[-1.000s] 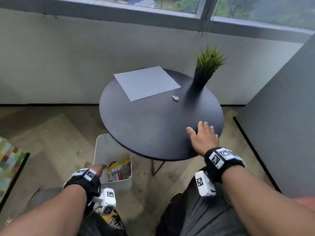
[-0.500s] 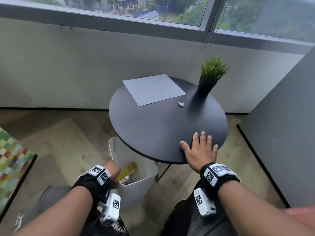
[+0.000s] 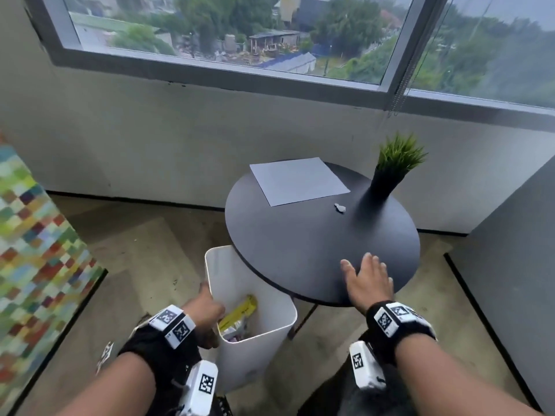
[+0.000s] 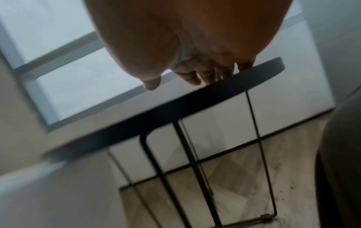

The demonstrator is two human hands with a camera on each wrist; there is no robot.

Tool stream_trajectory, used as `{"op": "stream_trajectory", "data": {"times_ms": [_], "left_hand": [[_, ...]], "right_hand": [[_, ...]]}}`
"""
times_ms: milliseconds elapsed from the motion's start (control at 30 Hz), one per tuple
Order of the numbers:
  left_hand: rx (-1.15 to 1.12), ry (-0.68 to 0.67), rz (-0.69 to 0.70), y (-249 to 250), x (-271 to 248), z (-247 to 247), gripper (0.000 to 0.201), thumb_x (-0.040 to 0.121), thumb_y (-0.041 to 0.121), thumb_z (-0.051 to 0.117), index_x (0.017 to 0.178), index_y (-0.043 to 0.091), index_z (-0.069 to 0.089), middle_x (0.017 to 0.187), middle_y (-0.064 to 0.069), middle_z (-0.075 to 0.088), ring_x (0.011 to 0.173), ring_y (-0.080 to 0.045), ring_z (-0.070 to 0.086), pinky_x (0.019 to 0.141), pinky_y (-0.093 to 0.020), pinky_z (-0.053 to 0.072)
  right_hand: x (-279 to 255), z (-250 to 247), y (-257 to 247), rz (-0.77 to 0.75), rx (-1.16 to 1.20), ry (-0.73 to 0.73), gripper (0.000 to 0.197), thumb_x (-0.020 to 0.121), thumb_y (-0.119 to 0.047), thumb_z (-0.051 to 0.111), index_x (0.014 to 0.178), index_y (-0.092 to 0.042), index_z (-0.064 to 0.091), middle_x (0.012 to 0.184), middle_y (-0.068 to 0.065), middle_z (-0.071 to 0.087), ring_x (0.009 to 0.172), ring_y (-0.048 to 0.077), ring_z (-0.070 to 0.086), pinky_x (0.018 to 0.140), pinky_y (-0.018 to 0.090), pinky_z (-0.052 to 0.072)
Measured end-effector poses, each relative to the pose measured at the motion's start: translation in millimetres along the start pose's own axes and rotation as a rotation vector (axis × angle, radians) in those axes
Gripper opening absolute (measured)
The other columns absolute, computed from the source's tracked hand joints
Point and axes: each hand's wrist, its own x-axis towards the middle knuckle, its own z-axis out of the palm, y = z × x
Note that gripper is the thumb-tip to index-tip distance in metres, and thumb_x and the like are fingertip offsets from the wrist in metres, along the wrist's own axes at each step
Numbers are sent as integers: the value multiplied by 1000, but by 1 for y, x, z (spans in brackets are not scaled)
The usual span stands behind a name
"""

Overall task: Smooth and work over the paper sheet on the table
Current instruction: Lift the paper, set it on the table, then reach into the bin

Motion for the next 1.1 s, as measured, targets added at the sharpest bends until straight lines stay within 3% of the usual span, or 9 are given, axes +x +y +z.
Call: {"op": "stream_trajectory", "data": {"times_ms": [100,233,333,400,533,700,833,1000,1100], "left_hand": [[-45,-30,-26,0,-3,4,75,82,3,50,146,23,18,104,-31,58,46,-38,61,48,-43,54],[-82,-90,-23,4,-7,5,89,66,13,48,148,25,18,107,-31,59,48,-38,61,49,-40,51],[-69,-91,-16,3,-9,4,86,71,11,51,149,25,19,106,-28,60,51,-37,62,47,-38,51],[-58,-86,-29,-1,-6,4,92,67,13,51,151,27,18,108,-27,58,54,-39,63,49,-42,54],[-18,-100,-54,-4,-4,5,91,70,12,53,152,27,17,108,-25,59,61,-42,66,51,-44,57],[-13,-104,-42,-3,-1,3,95,63,19,53,151,33,21,106,-23,62,64,-42,68,50,-42,57],[-39,-79,-38,-4,5,3,95,61,18,54,150,32,25,104,-25,62,68,-51,69,51,-47,56],[-54,-74,-77,-4,0,1,91,64,19,51,148,37,22,106,-26,63,70,-50,69,58,-54,57],[-71,-88,-67,-7,6,-1,88,59,20,58,136,45,24,108,-24,64,75,-51,70,62,-52,58]], "right_hand": [[-24,31,-20,-102,-140,-49,81,91,-71,16,155,-22,8,164,2,-6,149,28,-10,118,53,-6],[-79,62,-69,-539,-238,-222,94,79,-79,-2,154,-23,-8,161,0,-22,146,23,-25,116,51,-17],[-72,33,-74,-746,-32,-389,87,87,-74,25,156,-26,2,164,-5,3,150,11,-1,120,31,-3],[-34,15,-59,-605,89,-241,80,92,-63,41,155,-25,11,163,-5,14,149,12,11,121,32,8],[20,9,-38,-65,-113,-70,82,91,-69,26,155,-21,11,164,-1,1,150,26,-2,118,56,3],[-34,59,-88,-573,-250,-210,86,88,-75,9,155,-23,-6,161,-3,-22,146,22,-25,117,54,-13],[-51,45,-102,-895,-276,-298,91,81,-79,6,155,-27,-2,163,-5,-11,148,15,-17,119,51,-8],[4,32,-76,-259,-166,-125,78,90,-72,18,154,-32,3,163,-2,-14,149,26,-17,114,62,-9],[-19,55,-86,-391,-253,-156,74,90,-71,11,153,-34,-2,161,0,-22,146,31,-24,111,63,-16]]}}
